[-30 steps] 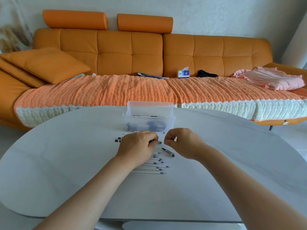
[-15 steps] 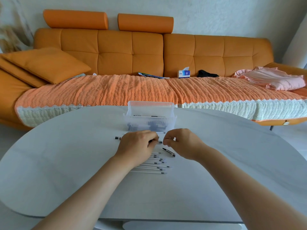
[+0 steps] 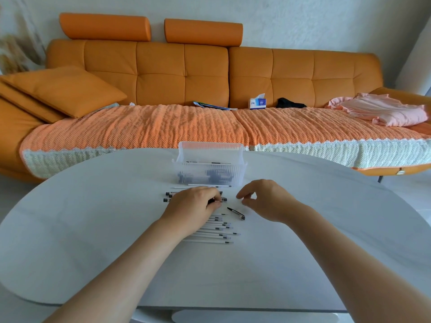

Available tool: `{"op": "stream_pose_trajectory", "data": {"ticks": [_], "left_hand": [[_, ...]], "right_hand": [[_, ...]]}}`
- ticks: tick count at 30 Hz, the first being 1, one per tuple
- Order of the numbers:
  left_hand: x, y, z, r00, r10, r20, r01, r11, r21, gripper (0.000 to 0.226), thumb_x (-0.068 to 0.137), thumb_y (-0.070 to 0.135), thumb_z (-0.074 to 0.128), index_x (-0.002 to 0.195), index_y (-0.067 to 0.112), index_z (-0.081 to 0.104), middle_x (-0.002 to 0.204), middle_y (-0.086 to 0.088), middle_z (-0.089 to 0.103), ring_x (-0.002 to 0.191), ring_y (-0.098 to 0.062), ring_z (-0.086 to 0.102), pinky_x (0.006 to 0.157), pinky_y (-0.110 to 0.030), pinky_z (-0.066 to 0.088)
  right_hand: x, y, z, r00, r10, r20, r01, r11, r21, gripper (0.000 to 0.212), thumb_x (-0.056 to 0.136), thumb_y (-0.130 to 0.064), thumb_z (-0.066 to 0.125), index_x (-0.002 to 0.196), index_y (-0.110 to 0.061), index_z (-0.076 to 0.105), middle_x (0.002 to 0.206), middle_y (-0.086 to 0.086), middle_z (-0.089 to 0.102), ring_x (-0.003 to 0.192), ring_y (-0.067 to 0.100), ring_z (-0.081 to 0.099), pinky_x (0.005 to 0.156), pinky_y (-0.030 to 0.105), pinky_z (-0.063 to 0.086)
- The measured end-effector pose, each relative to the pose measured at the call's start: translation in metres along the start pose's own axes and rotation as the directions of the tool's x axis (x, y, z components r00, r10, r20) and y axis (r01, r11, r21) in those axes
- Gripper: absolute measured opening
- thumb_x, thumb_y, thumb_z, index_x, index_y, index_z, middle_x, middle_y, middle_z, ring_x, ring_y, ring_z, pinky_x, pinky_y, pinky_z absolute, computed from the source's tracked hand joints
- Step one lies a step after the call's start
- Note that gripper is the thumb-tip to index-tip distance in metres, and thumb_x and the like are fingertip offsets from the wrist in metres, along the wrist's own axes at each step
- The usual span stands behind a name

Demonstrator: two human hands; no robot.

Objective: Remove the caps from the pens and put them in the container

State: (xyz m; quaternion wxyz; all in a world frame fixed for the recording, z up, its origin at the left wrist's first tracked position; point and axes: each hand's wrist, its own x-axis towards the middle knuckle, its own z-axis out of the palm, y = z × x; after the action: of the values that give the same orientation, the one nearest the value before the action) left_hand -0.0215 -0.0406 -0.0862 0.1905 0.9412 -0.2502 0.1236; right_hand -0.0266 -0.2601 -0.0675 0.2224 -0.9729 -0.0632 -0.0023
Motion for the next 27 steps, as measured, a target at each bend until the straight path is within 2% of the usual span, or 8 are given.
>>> {"op": "stream_pose_trajectory", "data": {"ticks": [4, 10, 13, 18, 20, 23, 25, 27], "left_hand": [[0.000, 0.000, 0.000, 1.000, -0.006, 0.021, 0.006, 1.000, -0.013, 0.017, 0.096, 0.042, 0.053, 0.104, 0.032, 0.064, 0.103, 0.016, 0.066, 0.092, -0.008, 0.058, 0.070, -0.026, 0.039], [0.001, 0.001, 0.003, 0.999, -0.016, 0.037, 0.017, 0.999, -0.027, 0.017, 0.095, 0.043, 0.054, 0.104, 0.032, 0.064, 0.102, 0.016, 0.065, 0.094, -0.009, 0.058, 0.077, -0.029, 0.047], [0.002, 0.003, 0.004, 0.999, -0.016, 0.035, 0.018, 0.999, -0.034, 0.017, 0.095, 0.043, 0.055, 0.105, 0.032, 0.064, 0.103, 0.016, 0.066, 0.096, -0.009, 0.058, 0.077, -0.028, 0.046], [0.002, 0.002, 0.003, 0.999, -0.012, 0.038, 0.013, 0.999, -0.037, 0.018, 0.095, 0.042, 0.055, 0.106, 0.032, 0.065, 0.104, 0.016, 0.066, 0.096, -0.009, 0.059, 0.078, -0.028, 0.047], [0.001, 0.001, 0.002, 0.999, -0.012, 0.035, 0.013, 0.999, -0.038, 0.017, 0.095, 0.042, 0.055, 0.105, 0.032, 0.065, 0.103, 0.016, 0.067, 0.094, -0.009, 0.059, 0.077, -0.029, 0.048], [0.002, -0.001, 0.001, 0.999, -0.018, 0.034, 0.020, 0.998, -0.057, 0.017, 0.095, 0.042, 0.054, 0.104, 0.032, 0.065, 0.102, 0.016, 0.066, 0.093, -0.008, 0.059, 0.077, -0.030, 0.049], [0.002, -0.003, 0.000, 0.999, -0.020, 0.035, 0.023, 0.997, -0.075, 0.017, 0.095, 0.042, 0.054, 0.103, 0.032, 0.065, 0.101, 0.017, 0.066, 0.093, -0.008, 0.059, 0.078, -0.031, 0.049], [0.002, -0.004, -0.002, 0.999, -0.016, 0.028, 0.018, 0.996, -0.084, 0.017, 0.095, 0.042, 0.055, 0.103, 0.032, 0.065, 0.101, 0.016, 0.067, 0.093, -0.008, 0.059, 0.078, -0.032, 0.050]], "right_hand": [[0.002, 0.011, -0.007, 0.995, 0.035, -0.096, -0.038, 0.999, -0.035, 0.025, 0.098, -0.023, 0.052, 0.108, -0.038, 0.070, 0.110, -0.014, 0.061, 0.094, 0.009, 0.058, 0.077, 0.026, 0.049], [0.000, 0.014, -0.002, 1.000, 0.016, -0.020, -0.018, 0.996, -0.087, 0.028, 0.100, -0.026, 0.053, 0.120, -0.040, 0.067, 0.114, -0.011, 0.062, 0.096, 0.012, 0.057, 0.076, 0.027, 0.046], [0.003, 0.011, 0.003, 1.000, -0.025, 0.012, 0.026, 0.986, -0.164, 0.024, 0.099, -0.030, 0.055, 0.116, -0.040, 0.069, 0.114, -0.011, 0.061, 0.103, 0.014, 0.058, 0.075, 0.027, 0.044], [0.008, 0.007, 0.005, 1.000, -0.014, -0.003, 0.013, 0.980, -0.200, 0.018, 0.097, -0.028, 0.058, 0.104, -0.035, 0.072, 0.110, -0.011, 0.063, 0.102, 0.015, 0.058, 0.077, 0.028, 0.047], [0.008, 0.006, 0.006, 0.999, -0.020, -0.029, 0.014, 0.982, -0.188, 0.017, 0.097, -0.027, 0.057, 0.104, -0.032, 0.071, 0.110, -0.009, 0.061, 0.099, 0.016, 0.059, 0.079, 0.029, 0.050], [0.008, 0.003, 0.005, 0.996, -0.013, -0.083, 0.010, 0.999, -0.039, 0.017, 0.097, -0.023, 0.055, 0.103, -0.031, 0.069, 0.107, -0.010, 0.066, 0.090, 0.012, 0.061, 0.078, 0.030, 0.054], [0.008, -0.001, 0.004, 0.996, -0.025, -0.090, 0.028, 0.999, 0.024, 0.021, 0.099, -0.022, 0.050, 0.105, -0.034, 0.066, 0.102, -0.008, 0.067, 0.073, 0.007, 0.059, 0.066, 0.027, 0.052], [0.006, -0.007, 0.004, 0.994, -0.058, -0.096, 0.062, 0.997, 0.038, 0.028, 0.099, -0.019, 0.044, 0.103, -0.038, 0.065, 0.093, -0.005, 0.067, 0.055, 0.007, 0.052, 0.056, 0.030, 0.048]]}}
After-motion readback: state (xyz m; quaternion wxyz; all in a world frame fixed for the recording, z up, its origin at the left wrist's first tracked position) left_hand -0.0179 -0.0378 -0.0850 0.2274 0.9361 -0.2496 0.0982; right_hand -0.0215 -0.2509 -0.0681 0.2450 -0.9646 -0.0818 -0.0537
